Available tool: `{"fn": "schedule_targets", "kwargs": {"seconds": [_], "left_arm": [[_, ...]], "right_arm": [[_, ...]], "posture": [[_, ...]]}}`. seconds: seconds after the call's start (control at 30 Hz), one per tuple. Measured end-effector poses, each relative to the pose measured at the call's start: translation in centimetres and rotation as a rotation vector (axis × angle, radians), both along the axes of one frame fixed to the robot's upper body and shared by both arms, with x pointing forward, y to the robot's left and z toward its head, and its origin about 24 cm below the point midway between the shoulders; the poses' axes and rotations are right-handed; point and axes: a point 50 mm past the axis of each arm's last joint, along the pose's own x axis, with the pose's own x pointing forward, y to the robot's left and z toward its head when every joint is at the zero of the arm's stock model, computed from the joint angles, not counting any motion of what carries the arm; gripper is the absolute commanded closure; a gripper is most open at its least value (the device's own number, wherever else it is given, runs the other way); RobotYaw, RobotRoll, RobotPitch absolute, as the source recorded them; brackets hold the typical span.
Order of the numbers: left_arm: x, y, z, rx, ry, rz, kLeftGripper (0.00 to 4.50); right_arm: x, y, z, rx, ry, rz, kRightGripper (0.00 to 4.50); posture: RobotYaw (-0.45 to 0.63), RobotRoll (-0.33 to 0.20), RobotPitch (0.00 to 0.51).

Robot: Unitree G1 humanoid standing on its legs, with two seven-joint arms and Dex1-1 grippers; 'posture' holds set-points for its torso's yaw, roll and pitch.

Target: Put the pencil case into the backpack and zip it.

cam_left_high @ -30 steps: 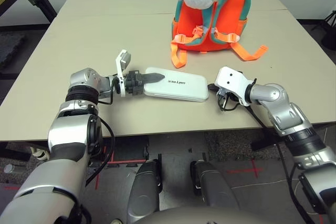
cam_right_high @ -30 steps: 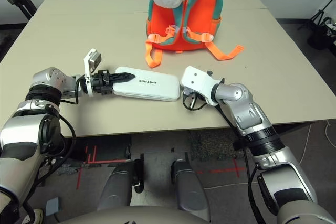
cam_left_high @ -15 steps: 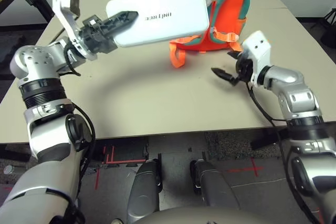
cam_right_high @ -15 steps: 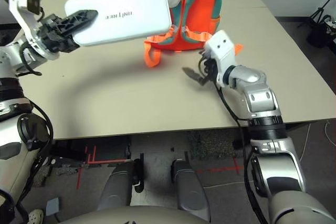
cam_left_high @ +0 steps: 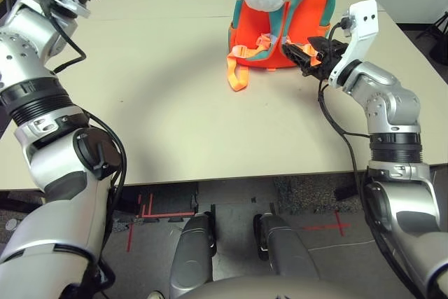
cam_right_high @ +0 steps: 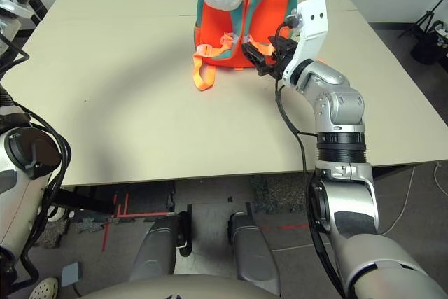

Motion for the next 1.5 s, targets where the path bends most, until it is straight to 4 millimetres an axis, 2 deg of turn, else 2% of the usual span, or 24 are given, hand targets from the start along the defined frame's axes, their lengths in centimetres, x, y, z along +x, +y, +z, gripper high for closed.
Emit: {"fn": "schedule_targets", "kwargs": {"seconds": [0.33, 0.6, 0.93, 1.3, 1.5], "left_arm": [[0.7, 0.1, -0.2, 0.049, -0.023, 0.098, 3.22], [1.1, 0.0, -0.6, 0.082, -0.021, 0.136, 3.22], [1.3, 0.0, -1.4, 0.106, -0.005, 0.153, 3.22], [1.5, -0.5, -1.7, 0.125, 0.003, 0.144, 3.22], [1.7, -0.8, -1.9, 0.121, 0.009, 0.134, 3.22]], "right_arm": [[2.0, 2.5, -0.3, 0.040, -0.036, -0.060, 0.00], [3.0, 2.9, -1.1, 0.046, -0.035, -0.116, 0.00], [3.7, 3.3, -1.2, 0.053, -0.043, -0.124, 0.00], [4.4, 5.8, 0.1, 0.090, -0.075, -0.076, 0.00], [4.7, 6.4, -0.3, 0.083, -0.079, -0.095, 0.00]], "posture": [[-0.16, 0.000, 0.141], [-0.15, 0.000, 0.141], [-0.15, 0.000, 0.141], [-0.14, 0.000, 0.134], [-0.14, 0.000, 0.126]]}}
